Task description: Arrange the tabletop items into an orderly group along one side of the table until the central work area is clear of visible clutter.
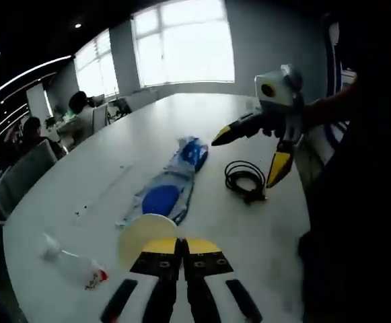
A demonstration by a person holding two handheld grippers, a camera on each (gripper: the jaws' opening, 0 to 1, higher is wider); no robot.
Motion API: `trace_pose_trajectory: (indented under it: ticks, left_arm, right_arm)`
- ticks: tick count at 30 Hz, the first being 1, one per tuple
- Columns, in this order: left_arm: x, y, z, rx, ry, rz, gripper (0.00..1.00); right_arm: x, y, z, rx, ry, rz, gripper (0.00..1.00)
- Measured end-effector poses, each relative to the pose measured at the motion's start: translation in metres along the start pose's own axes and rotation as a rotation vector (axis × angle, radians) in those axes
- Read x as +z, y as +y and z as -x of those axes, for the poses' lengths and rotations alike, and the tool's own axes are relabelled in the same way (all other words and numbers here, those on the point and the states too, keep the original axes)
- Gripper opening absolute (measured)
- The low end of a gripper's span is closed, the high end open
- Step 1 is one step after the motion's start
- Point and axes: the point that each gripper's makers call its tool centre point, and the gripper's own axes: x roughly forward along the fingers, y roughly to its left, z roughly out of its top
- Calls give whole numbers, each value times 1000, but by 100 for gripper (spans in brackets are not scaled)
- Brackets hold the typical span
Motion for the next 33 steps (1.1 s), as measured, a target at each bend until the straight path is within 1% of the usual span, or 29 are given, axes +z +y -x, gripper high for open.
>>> trace_pose_trajectory:
  ticks: [3, 6, 8, 10, 16, 20, 27, 29, 31, 33]
  left_arm:
    - [-1, 10, -4, 17, 13, -20, 0]
    - [-3, 17, -7, 25, 28, -37, 0]
    - [-5, 22, -10, 35, 50, -52, 0]
    - [-7, 28, -13, 51, 64, -61, 0]
    - [-7, 37, -24, 53, 78, -76, 0]
    - [-11, 43, -32, 58, 105, -109, 0]
    - [-14, 52, -45, 70, 155, -163, 0]
    - [-16, 55, -50, 68, 170, -166, 0]
    - [-19, 59, -53, 80, 191, -183, 0]
    - [-21, 59, -56, 77, 202, -192, 0]
  right_arm:
    - [-5, -12, 8, -30, 1, -15, 93]
    - [-8, -19, 14, -52, 3, -28, 96]
    - [-9, -23, 18, -70, 9, -26, 99]
    - [-11, -26, 21, -75, 13, -20, 99]
    - [-20, -40, 29, -111, 23, -36, 99]
    - [-22, -45, 34, -128, 22, -43, 99]
    - [-31, -54, 41, -155, 32, -60, 99]
    - [-35, -58, 44, -164, 35, -71, 99]
    - [-37, -60, 46, -170, 37, -75, 98]
    - [-40, -62, 48, -178, 40, -81, 98]
